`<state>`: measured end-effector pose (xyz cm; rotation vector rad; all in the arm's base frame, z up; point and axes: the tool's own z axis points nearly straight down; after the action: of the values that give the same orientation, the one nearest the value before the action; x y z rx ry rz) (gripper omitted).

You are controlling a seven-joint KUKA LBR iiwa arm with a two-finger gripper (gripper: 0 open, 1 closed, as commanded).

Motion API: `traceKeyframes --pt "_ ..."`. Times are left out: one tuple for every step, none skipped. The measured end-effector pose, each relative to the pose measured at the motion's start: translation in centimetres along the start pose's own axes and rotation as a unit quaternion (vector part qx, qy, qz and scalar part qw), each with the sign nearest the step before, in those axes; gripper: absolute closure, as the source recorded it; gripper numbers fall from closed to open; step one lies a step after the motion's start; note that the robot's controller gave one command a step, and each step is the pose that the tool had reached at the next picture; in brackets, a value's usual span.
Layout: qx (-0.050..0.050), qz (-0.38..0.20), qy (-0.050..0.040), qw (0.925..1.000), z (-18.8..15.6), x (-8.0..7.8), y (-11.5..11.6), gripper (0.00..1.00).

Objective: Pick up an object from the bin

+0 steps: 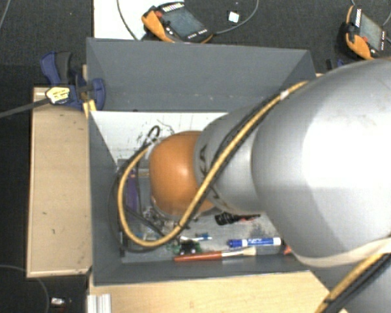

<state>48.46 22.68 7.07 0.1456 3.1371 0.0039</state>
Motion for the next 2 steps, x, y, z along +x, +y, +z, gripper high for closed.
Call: traceKeyframes --pt "0.001 0.001 0.0024 1.0 -1.1 0.1 -0.1 1.0" --pt "0.002 0.001 0.0038 1.0 -5.3 0.2 -0.1 1.0"
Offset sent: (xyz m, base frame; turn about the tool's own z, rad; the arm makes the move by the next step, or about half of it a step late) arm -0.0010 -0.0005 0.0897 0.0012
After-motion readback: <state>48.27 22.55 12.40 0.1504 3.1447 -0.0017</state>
